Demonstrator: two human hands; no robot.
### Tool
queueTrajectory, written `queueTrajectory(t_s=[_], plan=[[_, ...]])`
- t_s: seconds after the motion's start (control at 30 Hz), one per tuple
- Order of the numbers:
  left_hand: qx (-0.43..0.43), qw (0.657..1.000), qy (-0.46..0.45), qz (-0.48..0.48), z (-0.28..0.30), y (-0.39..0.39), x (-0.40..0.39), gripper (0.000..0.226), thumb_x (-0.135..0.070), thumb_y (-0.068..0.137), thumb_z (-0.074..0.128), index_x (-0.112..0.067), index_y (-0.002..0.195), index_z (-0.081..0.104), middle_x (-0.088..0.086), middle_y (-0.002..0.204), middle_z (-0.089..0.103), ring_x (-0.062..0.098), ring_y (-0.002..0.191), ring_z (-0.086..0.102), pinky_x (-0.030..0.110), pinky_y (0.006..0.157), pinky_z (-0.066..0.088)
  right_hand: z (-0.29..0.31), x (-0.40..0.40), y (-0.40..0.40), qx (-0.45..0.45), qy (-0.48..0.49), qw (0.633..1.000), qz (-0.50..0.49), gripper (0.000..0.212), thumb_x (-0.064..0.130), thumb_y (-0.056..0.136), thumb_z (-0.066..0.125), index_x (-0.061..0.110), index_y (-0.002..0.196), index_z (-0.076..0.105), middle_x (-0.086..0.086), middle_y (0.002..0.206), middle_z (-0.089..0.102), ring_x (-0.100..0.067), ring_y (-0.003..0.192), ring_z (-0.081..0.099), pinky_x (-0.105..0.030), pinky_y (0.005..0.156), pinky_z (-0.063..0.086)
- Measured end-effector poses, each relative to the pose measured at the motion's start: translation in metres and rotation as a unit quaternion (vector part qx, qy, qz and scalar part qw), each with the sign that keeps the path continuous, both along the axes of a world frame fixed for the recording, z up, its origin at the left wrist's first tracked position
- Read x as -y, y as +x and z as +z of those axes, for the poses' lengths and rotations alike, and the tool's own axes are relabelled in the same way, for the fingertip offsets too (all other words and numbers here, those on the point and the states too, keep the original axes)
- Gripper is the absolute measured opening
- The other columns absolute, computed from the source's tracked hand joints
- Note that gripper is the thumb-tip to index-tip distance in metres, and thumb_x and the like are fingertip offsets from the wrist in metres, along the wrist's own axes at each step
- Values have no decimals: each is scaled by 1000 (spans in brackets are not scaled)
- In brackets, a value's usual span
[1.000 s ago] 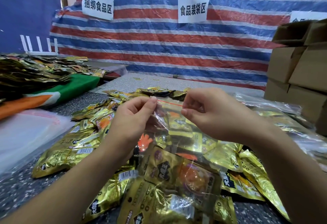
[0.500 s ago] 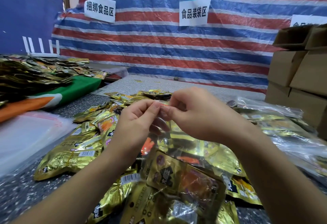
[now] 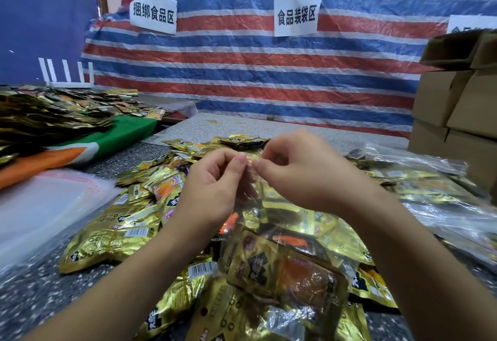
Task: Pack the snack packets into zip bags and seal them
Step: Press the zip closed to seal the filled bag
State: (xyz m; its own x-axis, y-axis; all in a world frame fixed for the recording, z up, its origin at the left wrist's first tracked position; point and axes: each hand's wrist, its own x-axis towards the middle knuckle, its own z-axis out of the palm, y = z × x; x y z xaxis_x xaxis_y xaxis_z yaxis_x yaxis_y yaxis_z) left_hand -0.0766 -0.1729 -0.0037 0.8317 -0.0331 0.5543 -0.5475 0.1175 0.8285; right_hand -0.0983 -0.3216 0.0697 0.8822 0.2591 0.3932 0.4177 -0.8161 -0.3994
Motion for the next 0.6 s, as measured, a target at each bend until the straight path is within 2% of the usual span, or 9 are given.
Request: queueTrajectory(t_s=[0.2,0.4,0.6], plan=[[15,999,18,30,-4,2,0,23,-16,101,51,-8,84,65,4,64,64,17,55,62,23,50,50,0,-3,-1,-6,4,1000,4,27,37,94,61,21,74,67,5,64,63,-6,54,53,-22,47,35],[11,999,28,39,-3,2,2,22,-14,101,51,-4,87,64,3,63,65,13,54,61,23,50,50,-1,-3,0,-12,7,1000,5,27,37,94,61,18,76,68,2,67,66,-12,59,58,-27,50,41],[16,998,37,57,-3,0,3,22,-15,101,51,-6,86,65,5,65,65,18,59,60,36,57,52,-1,-4,-1,-1,-3,1000,-5,31,39,95,60,20,72,66,3,62,65,-8,51,54,-22,43,37]])
